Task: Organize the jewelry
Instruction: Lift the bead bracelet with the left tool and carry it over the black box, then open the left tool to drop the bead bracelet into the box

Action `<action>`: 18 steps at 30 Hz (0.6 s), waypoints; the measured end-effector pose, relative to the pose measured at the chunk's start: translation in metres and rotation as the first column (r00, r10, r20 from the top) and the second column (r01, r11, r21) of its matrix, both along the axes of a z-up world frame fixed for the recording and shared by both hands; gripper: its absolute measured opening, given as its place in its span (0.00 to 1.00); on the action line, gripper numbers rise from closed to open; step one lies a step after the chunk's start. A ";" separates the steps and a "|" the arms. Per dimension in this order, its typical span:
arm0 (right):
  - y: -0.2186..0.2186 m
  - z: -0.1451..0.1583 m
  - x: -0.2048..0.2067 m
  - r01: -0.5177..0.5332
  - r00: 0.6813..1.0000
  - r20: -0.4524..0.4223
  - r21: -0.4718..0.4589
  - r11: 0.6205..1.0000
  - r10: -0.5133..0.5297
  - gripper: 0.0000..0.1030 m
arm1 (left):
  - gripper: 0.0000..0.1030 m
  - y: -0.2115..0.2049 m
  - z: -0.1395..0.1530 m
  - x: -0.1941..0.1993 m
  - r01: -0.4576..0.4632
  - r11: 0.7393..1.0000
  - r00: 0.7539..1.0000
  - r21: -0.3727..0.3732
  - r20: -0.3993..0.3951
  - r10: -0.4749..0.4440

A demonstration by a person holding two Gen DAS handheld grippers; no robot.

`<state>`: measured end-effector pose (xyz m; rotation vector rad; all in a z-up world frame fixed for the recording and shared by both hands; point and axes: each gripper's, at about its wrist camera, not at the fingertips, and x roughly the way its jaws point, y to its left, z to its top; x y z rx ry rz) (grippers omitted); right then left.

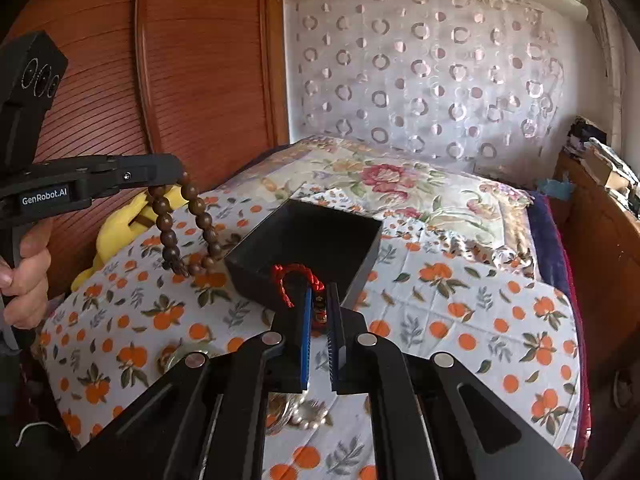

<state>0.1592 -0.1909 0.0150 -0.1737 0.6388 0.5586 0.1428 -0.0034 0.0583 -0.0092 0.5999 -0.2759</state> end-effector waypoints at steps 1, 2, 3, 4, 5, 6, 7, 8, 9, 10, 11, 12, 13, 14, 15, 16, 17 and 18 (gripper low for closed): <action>-0.001 0.002 0.003 0.004 1.000 0.003 0.003 1.000 -0.004 0.08 | 0.12 -0.002 0.001 0.004 0.001 1.000 1.000 0.003 0.002 -0.001; -0.001 0.003 0.005 0.008 1.000 0.005 0.003 1.000 -0.008 0.08 | 0.12 -0.003 0.003 0.006 0.002 1.000 1.000 0.005 0.003 -0.002; -0.001 0.004 0.008 0.013 1.000 0.008 0.004 1.000 -0.013 0.08 | 0.12 -0.005 0.004 0.010 0.003 1.000 1.000 0.008 0.005 -0.003; -0.001 0.004 0.011 0.016 1.000 0.009 0.003 1.000 -0.016 0.08 | 0.12 -0.006 0.006 0.013 0.005 1.000 1.000 0.012 0.009 -0.005; -0.001 0.004 0.013 0.020 1.000 0.009 0.002 1.000 -0.020 0.08 | 0.12 -0.008 0.007 0.016 0.005 1.000 1.000 0.015 0.012 -0.005; -0.001 0.004 0.016 0.024 1.000 0.007 0.002 1.000 -0.024 0.08 | 0.12 -0.009 0.009 0.020 0.005 1.000 1.000 0.015 0.015 -0.005; 0.000 0.003 0.019 0.026 1.000 0.004 0.003 1.000 -0.026 0.08 | 0.12 -0.010 0.009 0.025 0.006 1.000 1.000 0.014 0.015 -0.006; 0.001 0.003 0.021 0.028 1.000 0.002 0.003 1.000 -0.028 0.08 | 0.12 -0.012 0.010 0.028 0.004 1.000 1.000 0.015 0.013 -0.004; 0.002 0.002 0.023 0.029 1.000 0.000 0.003 1.000 -0.029 0.08 | 0.12 -0.013 0.008 0.034 0.001 1.000 1.000 0.017 0.008 -0.001; 0.004 0.001 0.025 0.030 1.000 -0.002 0.001 1.000 -0.030 0.08 | 0.12 -0.014 0.006 0.040 0.000 1.000 1.000 0.016 -0.002 0.000; 0.006 0.000 0.028 0.029 1.000 -0.004 -0.001 1.000 -0.029 0.08 | 0.12 -0.015 0.004 0.045 0.001 1.000 1.000 0.014 -0.011 -0.001; 0.007 -0.001 0.029 0.029 1.000 -0.005 -0.003 1.000 -0.029 0.08 | 0.12 -0.016 0.002 0.049 -0.001 1.000 1.000 0.014 -0.016 0.002; 0.009 -0.002 0.031 0.029 1.000 -0.006 -0.006 1.000 -0.029 0.08 | 0.12 -0.017 -0.001 0.053 -0.002 1.000 1.000 0.016 -0.022 0.002; 0.011 -0.003 0.032 0.029 1.000 -0.008 -0.007 1.000 -0.029 0.08 | 0.12 -0.019 -0.004 0.057 -0.002 1.000 1.000 0.020 -0.030 0.003; 0.012 -0.003 0.034 0.027 1.000 -0.010 -0.007 1.000 -0.027 0.08 | 0.12 -0.020 -0.007 0.059 -0.002 1.000 0.999 0.021 -0.036 0.003; 0.013 -0.004 0.035 0.025 1.000 -0.011 -0.009 1.000 -0.025 0.08 | 0.12 -0.021 -0.010 0.063 -0.002 1.000 0.999 0.022 -0.043 0.003; 0.015 -0.005 0.036 0.023 1.000 -0.013 -0.013 1.000 -0.023 0.08 | 0.12 -0.022 -0.014 0.065 -0.003 1.000 0.999 0.024 -0.049 0.004; 0.018 -0.007 0.037 0.022 1.000 -0.015 -0.017 1.000 -0.023 0.08 | 0.12 -0.023 -0.017 0.067 -0.005 1.000 0.999 0.026 -0.054 0.006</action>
